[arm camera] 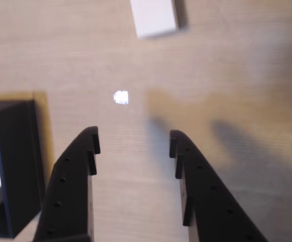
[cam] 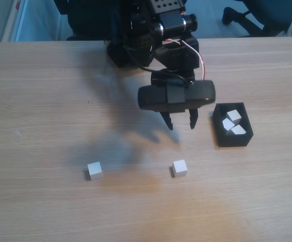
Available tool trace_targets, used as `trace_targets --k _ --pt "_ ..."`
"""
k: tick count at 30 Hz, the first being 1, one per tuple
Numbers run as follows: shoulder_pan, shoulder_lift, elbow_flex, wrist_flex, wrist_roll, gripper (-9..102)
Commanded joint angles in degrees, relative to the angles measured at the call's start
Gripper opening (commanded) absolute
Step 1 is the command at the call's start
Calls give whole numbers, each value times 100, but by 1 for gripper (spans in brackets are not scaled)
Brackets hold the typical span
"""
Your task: Pick blocks and place them in the box.
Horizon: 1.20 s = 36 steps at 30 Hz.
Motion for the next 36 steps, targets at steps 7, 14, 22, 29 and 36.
trace_targets --k 7,14,22,29,36 --pt "88 -149 97 -1318 70 15" --pt "149 -729 141 -1811 -105 15" --pt "290 -1301 141 -2364 -360 18" --pt "413 -1731 70 -2760 -650 21" --pt "510 -2136 -123 -3085 -747 21"
